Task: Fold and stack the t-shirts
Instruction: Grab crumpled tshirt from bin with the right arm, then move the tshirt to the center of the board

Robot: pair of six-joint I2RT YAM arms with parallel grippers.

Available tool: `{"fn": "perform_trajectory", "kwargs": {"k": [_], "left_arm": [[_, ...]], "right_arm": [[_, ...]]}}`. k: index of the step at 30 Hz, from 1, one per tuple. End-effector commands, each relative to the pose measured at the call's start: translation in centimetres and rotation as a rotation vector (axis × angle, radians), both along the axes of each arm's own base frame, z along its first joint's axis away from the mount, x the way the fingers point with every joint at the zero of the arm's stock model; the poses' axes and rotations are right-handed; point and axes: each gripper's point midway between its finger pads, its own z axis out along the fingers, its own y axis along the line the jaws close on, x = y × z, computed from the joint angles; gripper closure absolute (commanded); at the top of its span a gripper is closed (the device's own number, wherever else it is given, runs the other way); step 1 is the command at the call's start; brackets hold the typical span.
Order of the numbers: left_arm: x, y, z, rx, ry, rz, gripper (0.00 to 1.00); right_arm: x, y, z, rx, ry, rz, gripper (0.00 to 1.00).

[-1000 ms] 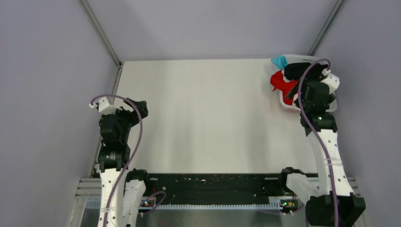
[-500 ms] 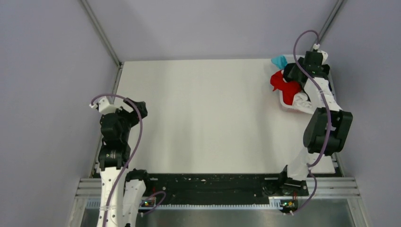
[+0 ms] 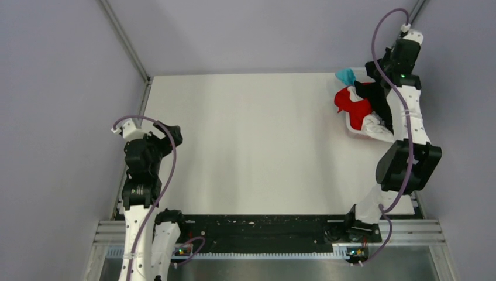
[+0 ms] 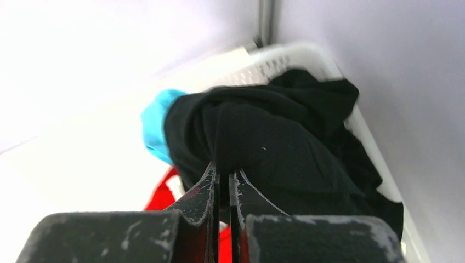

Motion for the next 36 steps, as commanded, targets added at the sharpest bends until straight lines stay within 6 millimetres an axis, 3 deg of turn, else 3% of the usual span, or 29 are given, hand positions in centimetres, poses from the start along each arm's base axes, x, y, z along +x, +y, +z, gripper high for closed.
{"fn": "perform_trajectory", "kwargs": {"k": [1,4,7,10,13,16,18,21,24,26,29,31,33,34,36], "left_arm": [[0.5,-0.2,2.2,-0.013,-0.075,-0.01,0.01],[0.5,-0.8,2.3,-0.028,-0.079,-0.037,0.01],[0.6,-0.8,1.9,-0.047,-0.07,-0.03,0.01],[0.7,-0.7,1.4,-0.067,-0.057,-0.017,0.01],[0.8,-0.1,1.2,-0.078,-0.042,0.021,0.01],[0.9,0.4,1.4,-0.093,-0.037,0.06,0.01],[0.8,0.4,1.5,-0.109,-0.036,0.065,0.01],[0.4,0.3,1.5,-0.115,-0.026,0.069,0.01],[-0.1,1.0,1.1,-0.111,-0.006,0.108,0.01],[-0.4,1.6,0.6,-0.113,0.013,0.148,0.01],[-0.6,2.1,-0.9,-0.11,0.069,0.181,0.01],[-0.6,2.1,-2.2,-0.111,0.119,0.186,0.01],[-0.5,1.9,-3.6,-0.11,0.173,0.176,0.01],[-0.4,1.8,-4.2,-0.108,0.197,0.168,0.01],[-0.3,1.6,-6.3,-0.114,0.264,0.159,0.01]], "right_arm": [[-1.2,4.3,17.9,-0.052,-0.411,0.239,1.0],[-2.8,10.3,25.0,-0.033,-0.577,0.426,1.0],[-5.2,19.3,29.7,-0.034,-0.678,0.651,1.0],[-8.3,28.0,32.3,0.046,-0.747,0.92,1.0],[-12.1,34.9,34.6,0.153,-0.833,1.18,1.0],[-14.5,39.9,35.4,0.168,-0.886,1.312,1.0],[-14.6,41.5,35.2,0.214,-0.889,1.34,1.0],[-13.5,42.0,34.1,0.247,-0.857,1.324,1.0],[-12.0,41.7,30.2,0.244,-0.736,1.266,1.0],[-9.6,39.3,25.7,0.196,-0.625,1.085,1.0],[-6.8,32.2,15.7,0.101,-0.415,0.738,0.99],[-6.7,27.4,8.6,0.092,-0.276,0.608,0.89],[-7.1,24.2,1.9,0.104,-0.143,0.528,0.6],[-7.4,22.9,-0.4,0.093,-0.094,0.479,0.48],[-8.3,22.1,-3.2,0.075,-0.016,0.451,0.34]]}}
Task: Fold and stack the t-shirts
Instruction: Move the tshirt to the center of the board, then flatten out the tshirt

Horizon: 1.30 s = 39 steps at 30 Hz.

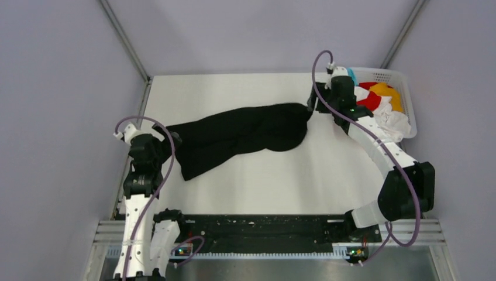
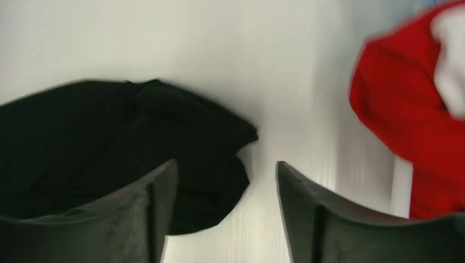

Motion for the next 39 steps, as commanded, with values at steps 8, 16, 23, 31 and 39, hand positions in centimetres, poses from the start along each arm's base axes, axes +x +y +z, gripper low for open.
{"fn": "perform_trajectory", "kwargs": {"k": [8,16,23,31,39], "left_arm": [[-1.7,-2.3,-11.7,-0.124,0.405,-0.084,0.01],[-1.7,-3.0,-17.0,-0.18,0.538,-0.106,0.04],[-2.1,-7.0,-19.6,-0.369,0.511,-0.233,0.18],[-1.0,-7.7,-19.0,-0.384,0.457,-0.276,1.0],[1.4,-8.1,-11.8,-0.327,0.218,-0.362,1.0]], "right_arm": [[-6.0,0.1,-6.3,-0.096,0.049,-0.041,0.01],[-6.0,0.6,-10.5,-0.052,0.104,-0.076,0.01],[-7.2,0.3,-15.1,-0.037,0.187,-0.106,0.02],[-4.8,1.3,-18.6,-0.023,0.198,-0.127,0.1],[-2.5,3.4,-18.4,0.043,0.12,-0.074,0.9]]}}
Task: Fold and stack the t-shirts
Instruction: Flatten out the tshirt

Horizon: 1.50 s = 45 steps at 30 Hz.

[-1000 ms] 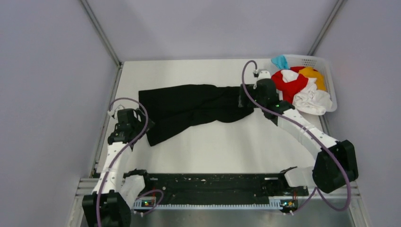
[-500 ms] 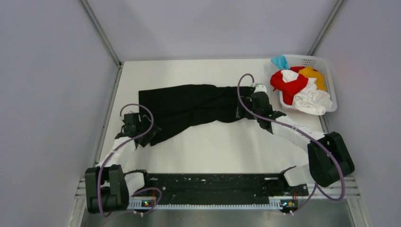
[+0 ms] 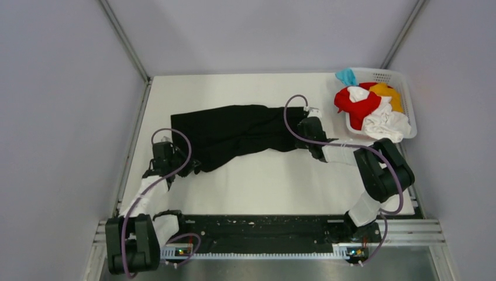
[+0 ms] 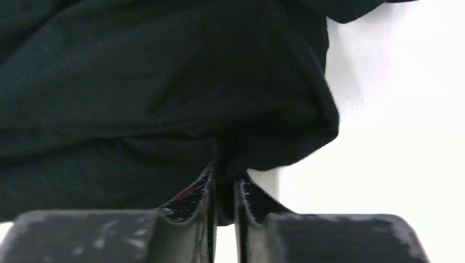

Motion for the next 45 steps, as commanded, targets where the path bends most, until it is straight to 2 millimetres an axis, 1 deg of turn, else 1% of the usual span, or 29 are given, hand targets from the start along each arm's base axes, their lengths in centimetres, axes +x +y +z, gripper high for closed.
{"fn": "perform_trajectory", "kwargs": {"k": [1,3,5,8,9,10,11,12,14,15,19,21,22,24,26,27,29,30,32,33,34,35,37,38,39,41,42,43,45], "left_arm": [[2.0,-0.7,6.2,-0.002,-0.21,-0.054,1.0],[2.1,-0.9,8.8,-0.003,-0.283,-0.063,1.0],[2.1,-1.2,11.9,-0.002,-0.373,-0.076,1.0],[1.7,-1.2,17.0,0.02,-0.511,-0.077,1.0],[1.3,-1.1,19.1,0.034,-0.568,-0.071,1.0],[1.0,-0.9,20.5,0.045,-0.594,-0.064,1.0],[0.5,-0.7,23.0,0.062,-0.657,-0.053,1.0],[0.2,-0.6,24.3,0.072,-0.69,-0.042,1.0],[-0.6,-0.2,27.9,0.095,-0.786,-0.016,1.0],[-1.2,-0.1,30.3,0.104,-0.845,-0.004,1.0],[-3.9,-0.2,37.5,0.121,-0.999,0.006,1.0],[-5.3,-0.3,40.7,0.129,-1.072,0.011,1.0],[-6.0,-0.2,42.2,0.14,-1.103,0.018,1.0],[-6.8,0.1,44.2,0.161,-1.142,0.037,1.0],[-6.7,0.6,45.2,0.183,-1.151,0.061,1.0],[-6.3,0.9,45.4,0.192,-1.147,0.075,1.0],[-4.8,1.6,45.0,0.211,-1.109,0.099,1.0],[-3.7,1.9,44.5,0.217,-1.081,0.106,1.0],[-1.0,2.3,43.2,0.225,-1.015,0.109,1.0],[1.0,2.6,42.1,0.227,-0.966,0.111,1.0],[2.1,2.8,41.9,0.232,-0.95,0.111,1.0],[4.4,3.2,40.8,0.24,-0.903,0.107,1.0],[7.5,3.6,41.0,0.26,-0.871,0.102,1.0],[8.9,3.8,41.4,0.271,-0.862,0.092,1.0],[10.1,3.8,41.8,0.279,-0.854,0.075,1.0],[12.3,4.1,43.2,0.295,-0.848,0.057,1.0],[12.9,4.1,44.4,0.294,-0.864,0.041,1.0],[13.6,4.2,45.3,0.291,-0.874,0.03,1.0],[14.3,4.3,46.6,0.281,-0.89,0.008,1.0]], "right_arm": [[3.1,1.9,4.3,0.089,-0.168,0.03,1.0],[3.2,1.7,6.6,0.084,-0.205,0.035,1.0],[2.5,1.2,9.2,0.075,-0.227,0.041,1.0],[0.8,0.6,14.6,0.099,-0.3,0.06,1.0],[0.1,0.2,16.6,0.104,-0.328,0.06,1.0],[-0.6,-0.3,18.8,0.109,-0.367,0.052,1.0],[-1.7,-1.0,22.1,0.124,-0.432,0.049,1.0],[-2.6,-1.6,23.8,0.123,-0.463,0.047,1.0],[-4.4,-2.6,28.5,0.131,-0.556,0.057,1.0],[-5.4,-3.1,31.7,0.138,-0.614,0.06,1.0],[-9.3,-5.1,41.6,0.169,-0.804,0.062,1.0],[-11.3,-5.8,45.9,0.193,-0.904,0.072,1.0],[-12.2,-6.1,47.8,0.203,-0.941,0.081,1.0],[-13.5,-6.3,50.5,0.21,-0.983,0.103,1.0],[-14.0,-6.6,52.1,0.207,-1.009,0.104,1.0],[-13.9,-6.8,52.6,0.198,-1.016,0.093,1.0],[-12.9,-7.4,52.8,0.163,-1.013,0.046,1.0],[-12.0,-7.4,52.5,0.134,-1.0,0.03,1.0],[-10.0,-7.2,51.8,0.088,-0.968,0.012,1.0],[-8.8,-6.9,51.3,0.065,-0.951,0.008,1.0],[-7.5,-6.7,50.7,0.043,-0.932,-0.004,1.0],[-6.2,-6.4,50.2,0.018,-0.914,-0.013,1.0],[-3.4,-6.2,50.0,-0.02,-0.901,-0.037,1.0],[-2.2,-6.0,50.3,-0.022,-0.907,-0.025,1.0],[-1.0,-5.7,51.1,-0.008,-0.923,0.001,1.0],[0.6,-5.3,53.3,0.043,-0.963,0.052,1.0],[1.0,-5.2,54.5,0.057,-0.985,0.06,1.0],[1.5,-5.3,55.3,0.057,-0.991,0.057,1.0],[1.5,-5.0,56.7,0.056,-1.001,0.073,1.0]]}}
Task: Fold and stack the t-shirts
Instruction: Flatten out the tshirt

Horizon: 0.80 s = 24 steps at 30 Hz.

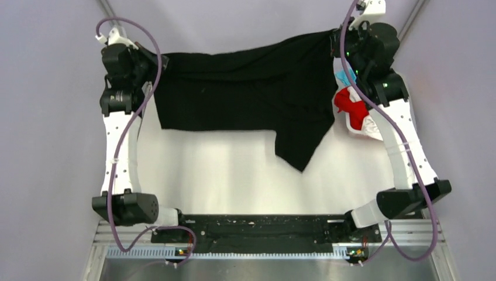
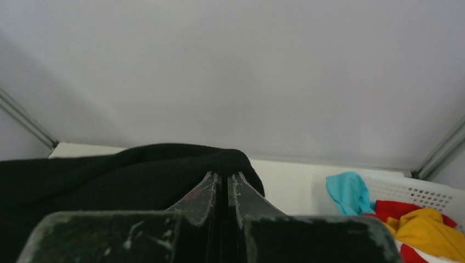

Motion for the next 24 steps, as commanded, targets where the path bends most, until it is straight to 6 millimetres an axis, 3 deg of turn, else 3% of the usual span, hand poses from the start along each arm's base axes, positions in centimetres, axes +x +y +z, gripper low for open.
{"fn": "perform_trajectory", "kwargs": {"k": [1,3,6,11,12,14,16,18,19,20,21,22,24], "left_arm": [[-1.0,0.5,8.6,0.063,-0.193,-0.037,1.0],[-1.0,1.2,8.0,0.077,-0.171,-0.022,1.0],[-1.9,2.3,4.2,0.092,-0.078,0.016,1.0],[-4.6,1.8,-6.5,0.076,0.114,-0.01,1.0],[-5.1,1.4,-10.1,0.054,0.179,-0.024,1.0],[-5.7,1.0,-15.3,0.017,0.261,-0.036,1.0],[-6.1,1.1,-20.5,-0.008,0.346,-0.024,0.98],[-6.2,1.5,-25.1,-0.014,0.423,-0.002,0.7],[-6.1,1.8,-27.0,-0.019,0.462,0.018,0.63],[-6.3,1.9,-28.8,-0.029,0.515,0.025,0.55],[-6.4,1.8,-30.1,-0.04,0.572,0.015,0.44],[-6.8,1.7,-31.3,-0.058,0.647,0.011,0.33],[-7.4,1.7,-31.9,-0.067,0.708,0.011,0.23]], "right_arm": [[-3.3,-0.3,10.5,0.049,-0.231,0.075,1.0],[-3.7,-0.4,9.5,0.036,-0.18,0.075,1.0],[-4.0,-1.0,4.1,0.006,0.012,0.054,1.0],[-7.7,-1.1,-7.2,0.042,0.325,0.064,1.0],[-8.3,-1.1,-9.9,0.039,0.388,0.062,1.0],[-9.2,-2.1,-14.5,0.048,0.494,0.0,1.0],[-9.5,-2.6,-20.4,0.031,0.624,-0.047,1.0],[-8.8,-2.5,-26.0,0.004,0.745,-0.071,1.0],[-7.9,-2.6,-28.7,-0.019,0.804,-0.093,1.0],[-6.9,-3.0,-32.2,-0.053,0.899,-0.149,0.88],[-6.3,-3.8,-34.2,-0.079,0.964,-0.223,0.77],[-5.6,-4.7,-35.6,-0.101,1.002,-0.301,0.64],[-4.7,-5.5,-36.8,-0.115,1.019,-0.388,0.43]]}}
